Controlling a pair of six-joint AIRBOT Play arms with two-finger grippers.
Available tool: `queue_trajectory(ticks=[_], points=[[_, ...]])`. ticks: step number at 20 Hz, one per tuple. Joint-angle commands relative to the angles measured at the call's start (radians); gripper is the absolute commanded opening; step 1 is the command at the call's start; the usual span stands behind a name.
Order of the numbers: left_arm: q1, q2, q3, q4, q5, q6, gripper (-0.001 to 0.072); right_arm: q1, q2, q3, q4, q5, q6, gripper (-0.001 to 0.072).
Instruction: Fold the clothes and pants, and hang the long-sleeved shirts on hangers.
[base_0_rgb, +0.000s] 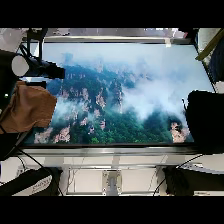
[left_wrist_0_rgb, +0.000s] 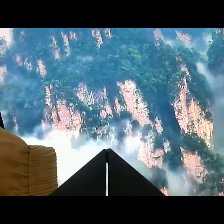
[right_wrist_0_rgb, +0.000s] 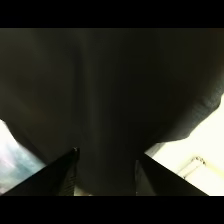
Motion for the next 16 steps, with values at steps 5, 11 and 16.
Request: queue_trajectory(ticks=[5,11,16], points=[[0.0,0.0,0.0,-0.006,0.0,0.0,0.0023,-0.005,0.052,0.113,-0.022,0.004,0.038,0.0387],[-0.001,-0.002,0.0,-0.007,-0.026,0.0,0.0023,0.152,0.096,0.164,0.627,-0.061,0.042,0.0308],[0.0,-0.002,0.0,-0.028,-0.174,-0.011,0.0023,0.624,0.136,0.164,0.613,-0.11,-0.149,0.001]])
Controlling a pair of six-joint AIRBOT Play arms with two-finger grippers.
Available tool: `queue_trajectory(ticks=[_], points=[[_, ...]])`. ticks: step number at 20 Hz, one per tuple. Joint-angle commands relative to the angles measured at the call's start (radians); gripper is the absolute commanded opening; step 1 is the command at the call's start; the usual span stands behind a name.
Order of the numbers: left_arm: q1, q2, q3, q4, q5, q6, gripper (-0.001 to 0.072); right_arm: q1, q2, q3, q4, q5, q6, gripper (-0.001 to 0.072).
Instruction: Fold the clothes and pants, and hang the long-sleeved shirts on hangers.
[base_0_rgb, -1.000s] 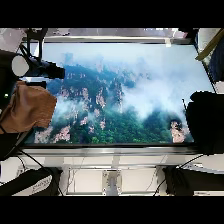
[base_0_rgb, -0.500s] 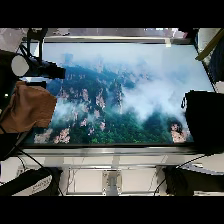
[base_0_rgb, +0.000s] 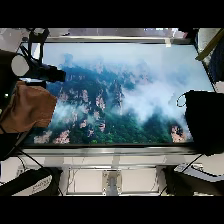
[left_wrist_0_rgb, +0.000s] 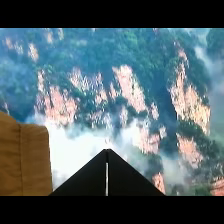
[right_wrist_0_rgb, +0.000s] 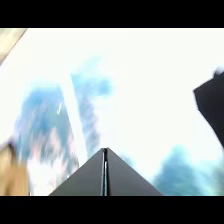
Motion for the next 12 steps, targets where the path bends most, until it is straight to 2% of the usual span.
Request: queue_trajectory(ticks=[1,3,5,8,12], points=[[0.0,0.0,0.0,-0.006,-0.068,-0.003,0.0023,0.325,0.015,0.004,-0.043,-0.03,-0.113,0.001],[0.0,0.0,0.0,-0.006,-0.068,-0.003,0.0023,0.494,0.01,0.004,-0.255,-0.032,-0.111,0.001],[0.0,0.0,0.0,-0.006,-0.068,-0.003,0.0023,0.614,-0.003,0.003,-0.378,-0.014,-0.107,0.001],[0.0,0.0,0.0,-0.006,-0.068,-0.003,0.0023,0.722,-0.006,0.003,-0.402,0.024,-0.106,0.001],[0.0,0.0,0.0,-0.006,-0.068,-0.003,0.0023,0.772,-0.005,0.003,-0.401,0.043,-0.106,0.001]])
